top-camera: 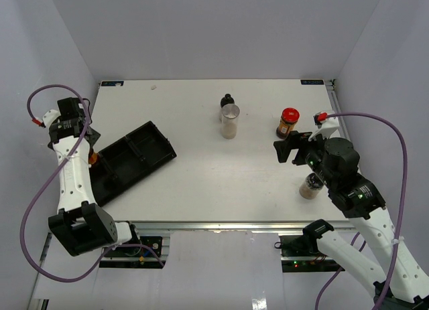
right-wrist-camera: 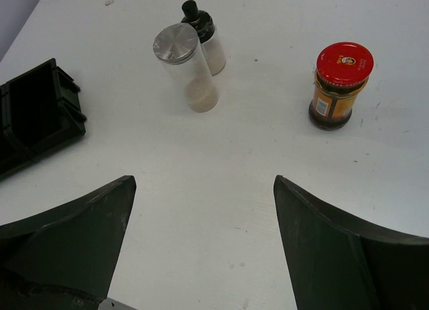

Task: Organize the condiment bottles

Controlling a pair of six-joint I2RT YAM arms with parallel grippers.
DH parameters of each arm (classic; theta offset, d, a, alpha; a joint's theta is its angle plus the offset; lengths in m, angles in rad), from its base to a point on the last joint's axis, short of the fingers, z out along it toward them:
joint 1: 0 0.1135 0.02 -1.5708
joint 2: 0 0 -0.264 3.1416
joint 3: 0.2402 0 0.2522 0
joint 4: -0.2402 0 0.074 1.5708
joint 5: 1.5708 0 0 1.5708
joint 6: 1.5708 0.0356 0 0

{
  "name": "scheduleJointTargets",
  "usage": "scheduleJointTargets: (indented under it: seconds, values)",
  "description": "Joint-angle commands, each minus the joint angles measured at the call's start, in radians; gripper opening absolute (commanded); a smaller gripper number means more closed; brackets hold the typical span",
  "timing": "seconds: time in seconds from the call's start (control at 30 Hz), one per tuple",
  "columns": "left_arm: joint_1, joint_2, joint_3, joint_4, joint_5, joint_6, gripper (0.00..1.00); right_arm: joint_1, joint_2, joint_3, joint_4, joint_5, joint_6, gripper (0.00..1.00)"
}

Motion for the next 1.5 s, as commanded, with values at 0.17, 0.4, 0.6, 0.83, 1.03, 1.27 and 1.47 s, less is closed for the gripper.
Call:
scheduleJointTargets:
  seconds: [0.17, 0.4, 0.6, 0.83, 1.03, 1.27, 1.47]
  values:
    - [0.061, -0.085, -0.074, 0.179, -0.007, 0.001, 0.00, 0.004, -0.029, 0.027, -0.007, 0.023, -0.026, 0.90]
    - [0.071, -0.104, -0.145, 0.200, -0.032, -0.036, 0.00, 0.003, -0.028, 0.010, -0.002, 0.016, -0.026, 0.90]
    - [0.084, -0.123, -0.193, 0.226, -0.005, -0.070, 0.00, 0.004, -0.035, 0.011, -0.001, 0.019, -0.028, 0.90]
    - [0.087, -0.137, -0.232, 0.281, -0.009, -0.071, 0.00, 0.004, -0.034, -0.001, 0.008, 0.021, -0.026, 0.90]
    - [0.090, -0.102, -0.250, 0.303, 0.014, -0.077, 0.00, 0.003, -0.033, -0.011, 0.018, 0.027, -0.023, 0.90]
    - [0.091, -0.087, -0.302, 0.332, 0.006, -0.083, 0.00, 0.004, -0.034, -0.026, 0.024, 0.024, -0.023, 0.90]
    - [0.092, -0.040, -0.304, 0.330, -0.014, -0.079, 0.00, 0.004, -0.039, -0.027, 0.017, 0.032, -0.025, 0.90]
